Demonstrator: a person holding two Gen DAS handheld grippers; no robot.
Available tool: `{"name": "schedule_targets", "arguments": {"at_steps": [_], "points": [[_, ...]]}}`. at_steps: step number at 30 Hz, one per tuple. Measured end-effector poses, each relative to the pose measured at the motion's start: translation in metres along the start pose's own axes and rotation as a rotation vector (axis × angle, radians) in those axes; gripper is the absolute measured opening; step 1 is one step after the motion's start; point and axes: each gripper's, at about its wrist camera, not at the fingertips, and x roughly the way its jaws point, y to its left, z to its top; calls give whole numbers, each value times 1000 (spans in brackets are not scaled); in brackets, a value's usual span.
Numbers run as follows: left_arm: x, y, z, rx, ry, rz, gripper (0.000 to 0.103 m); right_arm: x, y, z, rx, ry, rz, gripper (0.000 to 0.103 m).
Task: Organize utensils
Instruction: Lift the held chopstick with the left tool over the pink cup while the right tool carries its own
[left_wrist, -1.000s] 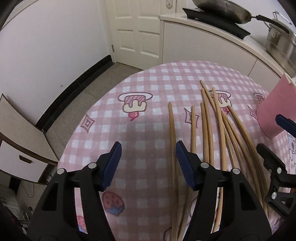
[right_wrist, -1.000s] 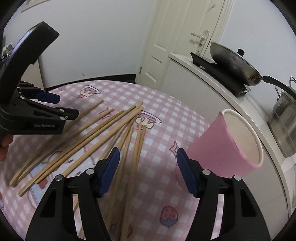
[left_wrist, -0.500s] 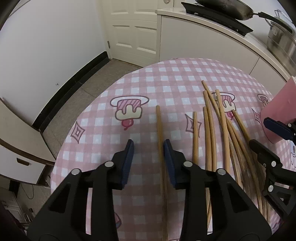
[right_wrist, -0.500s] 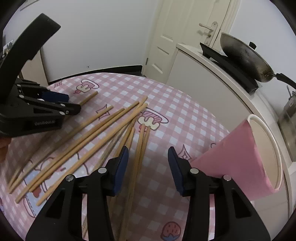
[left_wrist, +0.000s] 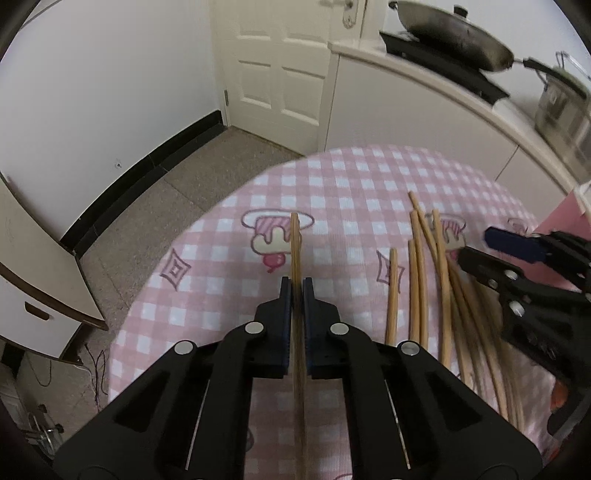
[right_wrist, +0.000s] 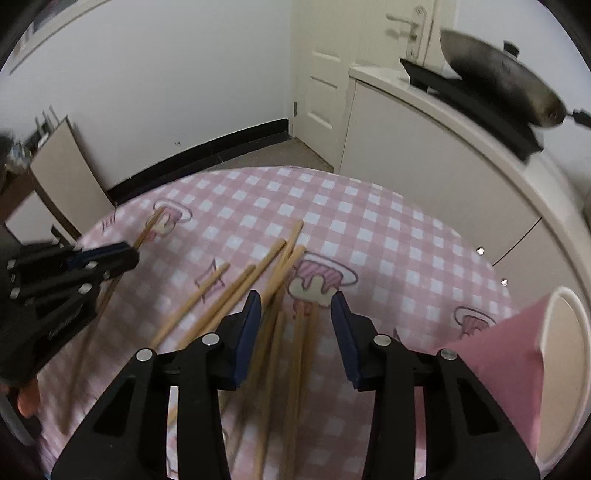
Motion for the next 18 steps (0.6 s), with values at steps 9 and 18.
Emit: {"name": "schedule_targets", "arguments": {"at_steps": [9,18], "points": [[-17,-1,9,-6,-49,-12,6,25,-5,24,93,86,55,25],[-26,-1,10,-8,-65,-20,6,32,-8,24,123,90,97,11]]}}
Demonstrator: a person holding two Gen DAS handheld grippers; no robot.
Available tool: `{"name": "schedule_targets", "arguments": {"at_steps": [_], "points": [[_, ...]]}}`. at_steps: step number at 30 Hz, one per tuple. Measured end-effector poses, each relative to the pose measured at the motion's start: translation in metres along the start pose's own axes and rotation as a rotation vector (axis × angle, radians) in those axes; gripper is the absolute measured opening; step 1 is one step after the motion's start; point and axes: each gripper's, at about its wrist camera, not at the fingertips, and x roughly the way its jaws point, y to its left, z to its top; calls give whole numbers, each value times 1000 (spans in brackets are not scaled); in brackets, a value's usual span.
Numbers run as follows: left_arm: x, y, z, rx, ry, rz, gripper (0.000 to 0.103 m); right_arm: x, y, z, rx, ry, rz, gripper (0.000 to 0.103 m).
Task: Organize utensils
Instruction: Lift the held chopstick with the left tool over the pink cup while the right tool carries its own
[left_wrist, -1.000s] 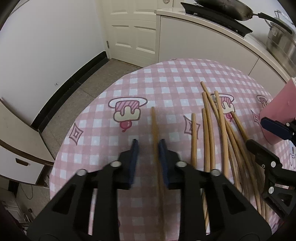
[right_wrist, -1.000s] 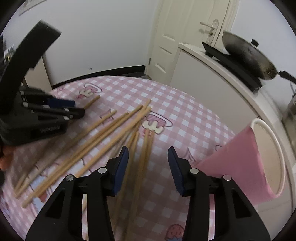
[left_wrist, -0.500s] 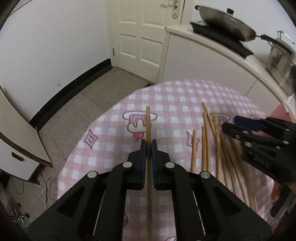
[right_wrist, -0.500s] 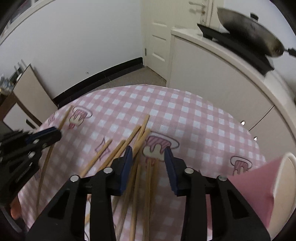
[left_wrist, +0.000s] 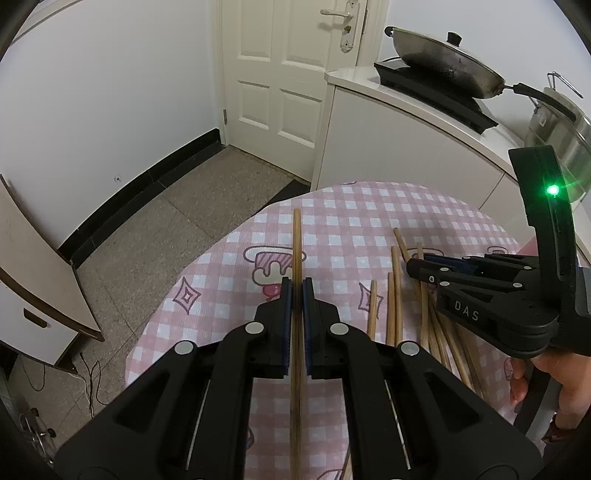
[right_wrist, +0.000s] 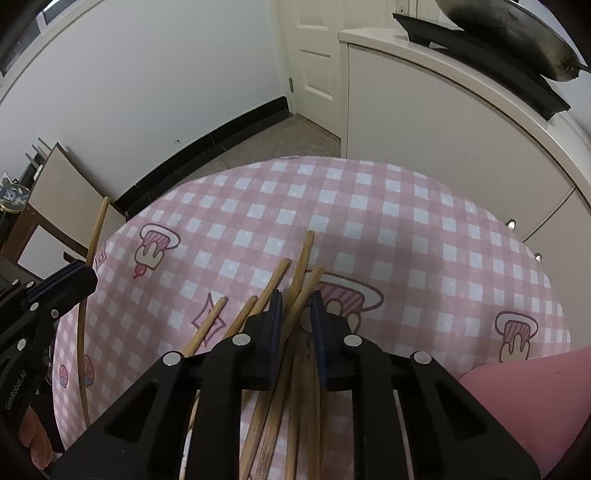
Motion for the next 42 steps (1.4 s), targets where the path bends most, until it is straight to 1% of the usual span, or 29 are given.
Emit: {"name": "schedule_targets", "arguments": {"at_steps": [1,5,10,12,17,19,22,26,31,33,36,37,42], "points": [[-2,0,1,-3,-2,-4,6,0,-2,0,-2,-5,6,9],[-12,1,2,-18,-10,-29,6,-14,2,-2,-5,-46,38,7],[-42,-5,5,-19,-55,-51,6,-44,13,-4,-19,-106,91,6],[-57,-9,7,-18,-80,-61,6,-63,15,-7,-23,-145,137,5],[-100,-26,8,5,-156,-70,6,-111,25,-15,-46,-244,206,4],[-118,-32,11,11,-186,-82,6,-134,26,-21,-59,-290,218,4],[-145,-44,12,32,-239,-79,5,-162,25,-26,-73,-349,232,4],[-171,-62,14,62,-286,-86,5,-203,20,-35,-95,-426,242,4],[-195,-87,20,81,-357,-119,5,-240,9,-39,-124,-527,199,4],[-203,-101,24,89,-381,-134,5,-254,1,-37,-128,-582,161,4],[-208,-116,32,97,-411,-154,5,-264,-11,-34,-125,-635,121,4],[-210,-122,36,95,-425,-162,5,-269,-17,-32,-124,-668,98,4],[-215,-146,61,78,-467,-227,5,-281,-42,-24,-97,-777,41,4]]}}
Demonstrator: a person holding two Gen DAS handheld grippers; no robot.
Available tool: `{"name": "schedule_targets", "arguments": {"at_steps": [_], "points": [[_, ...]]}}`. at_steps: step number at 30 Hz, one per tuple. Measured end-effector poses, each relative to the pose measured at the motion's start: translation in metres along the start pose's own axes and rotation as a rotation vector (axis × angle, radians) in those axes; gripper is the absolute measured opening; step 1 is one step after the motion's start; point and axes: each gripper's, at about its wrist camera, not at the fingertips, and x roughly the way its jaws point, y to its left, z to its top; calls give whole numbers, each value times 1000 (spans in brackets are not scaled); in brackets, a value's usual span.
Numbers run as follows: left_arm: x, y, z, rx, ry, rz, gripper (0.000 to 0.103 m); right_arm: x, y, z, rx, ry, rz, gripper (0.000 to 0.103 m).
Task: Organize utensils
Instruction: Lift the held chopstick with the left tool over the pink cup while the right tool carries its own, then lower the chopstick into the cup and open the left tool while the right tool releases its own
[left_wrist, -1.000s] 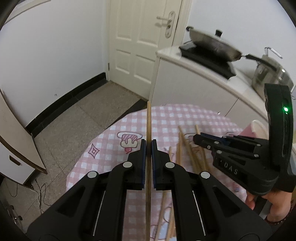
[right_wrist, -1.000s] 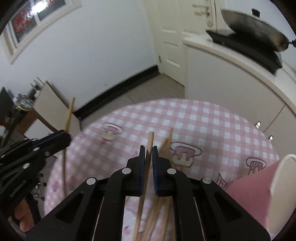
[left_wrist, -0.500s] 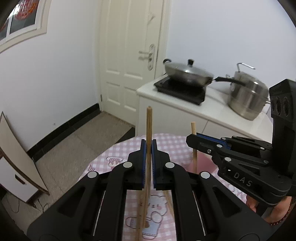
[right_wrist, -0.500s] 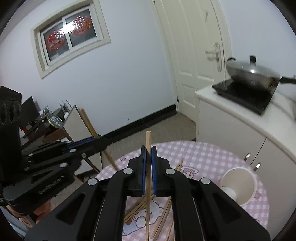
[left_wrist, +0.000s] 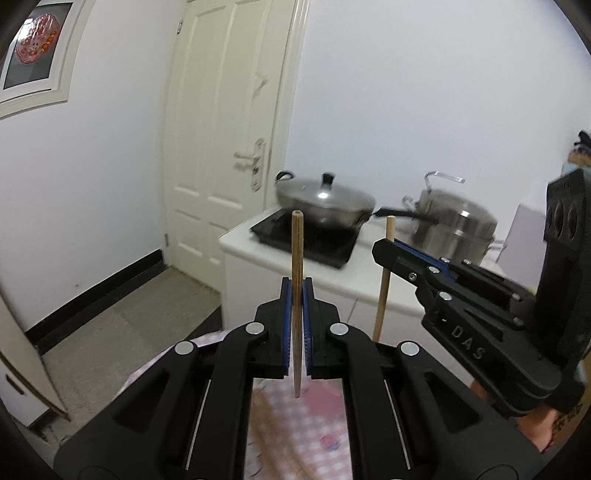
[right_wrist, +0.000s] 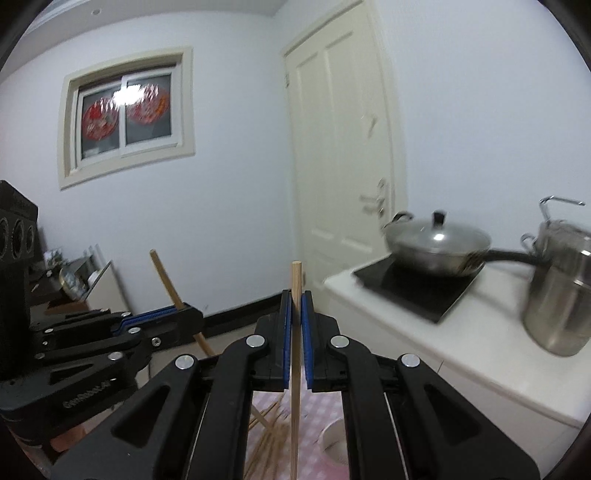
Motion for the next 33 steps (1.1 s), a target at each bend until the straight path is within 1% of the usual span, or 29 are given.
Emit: {"name": "schedule_targets", "arguments": {"at_steps": [3,5,7,11,18,26,29,31,33], "points": [[3,-12,10,-12,-34,-29,5,-1,-16,5,19,-38,-12,4],[10,-19,14,-13,-47,-37,5,-1,-23,5,11,-81,-41,4],[19,-26,14,-17,-41,-55,5,0,-31,2,13,-113,-56,4],[41,-37,6,-2,-17,-60,5,4,-45,-7,32,-120,-65,4],[76,-40,-22,10,83,-56,5,21,-62,-34,36,-71,-91,4],[93,-28,-51,2,170,-58,6,23,-80,-68,93,-2,-114,4],[100,-25,-59,4,210,-83,6,22,-83,-76,108,19,-117,4],[99,-23,-61,2,203,-80,6,21,-83,-80,112,31,-122,4],[99,-22,-63,0,215,-90,6,21,-83,-82,114,43,-120,4]]}}
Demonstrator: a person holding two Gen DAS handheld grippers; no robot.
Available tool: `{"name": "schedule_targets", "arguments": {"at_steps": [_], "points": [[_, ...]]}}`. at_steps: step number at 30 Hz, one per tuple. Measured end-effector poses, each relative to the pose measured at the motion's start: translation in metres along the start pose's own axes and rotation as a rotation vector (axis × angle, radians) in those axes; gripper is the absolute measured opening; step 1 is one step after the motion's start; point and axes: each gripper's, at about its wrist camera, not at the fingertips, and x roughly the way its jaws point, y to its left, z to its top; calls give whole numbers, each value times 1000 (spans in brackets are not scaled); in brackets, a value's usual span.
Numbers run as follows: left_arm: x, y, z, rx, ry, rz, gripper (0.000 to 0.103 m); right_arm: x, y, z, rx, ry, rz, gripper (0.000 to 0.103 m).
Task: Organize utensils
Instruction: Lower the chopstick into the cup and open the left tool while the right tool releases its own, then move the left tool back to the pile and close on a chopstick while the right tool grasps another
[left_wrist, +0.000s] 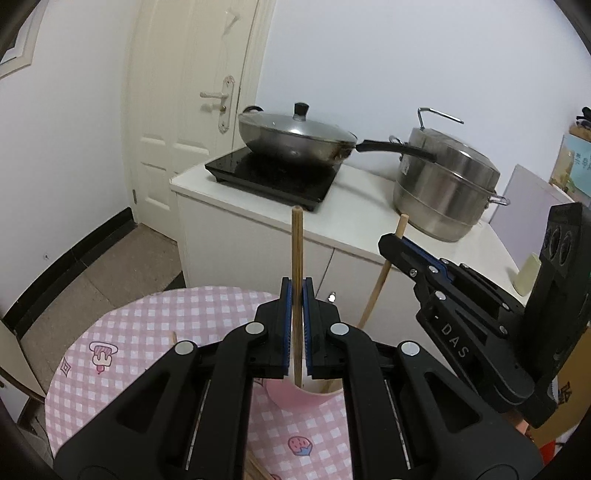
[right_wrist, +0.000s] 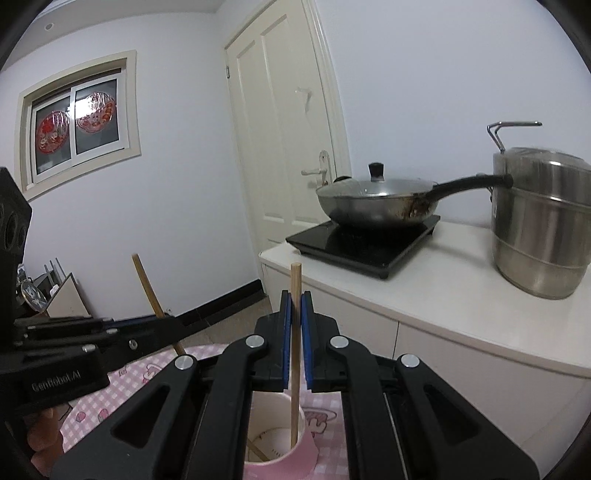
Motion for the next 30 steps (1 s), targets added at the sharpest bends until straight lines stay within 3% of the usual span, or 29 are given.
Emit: {"name": "schedule_targets", "arguments": {"at_steps": [9,11,13,17,18,19,21,30], "points": [[-4,0,-1,5,37,-9,6,-16,2,-1,8,21,-10,5],[-6,0,-2,8,40,-6,7,-20,4,-1,9,29,-9,10],[-9,-1,-2,13,40,-3,7,-24,5,-1,5,33,-16,22],[-18,-4,-3,25,36,-9,7,-34,9,1,1,36,-23,28],[-20,-5,-3,29,35,-8,15,-37,10,1,1,39,-23,32],[-23,-6,-4,33,32,-8,34,-39,11,1,1,42,-22,33],[-32,-8,-6,26,3,8,60,-43,13,1,-4,44,-21,33],[-65,-4,-14,70,-36,37,60,-69,25,-4,-13,54,-15,36]]}}
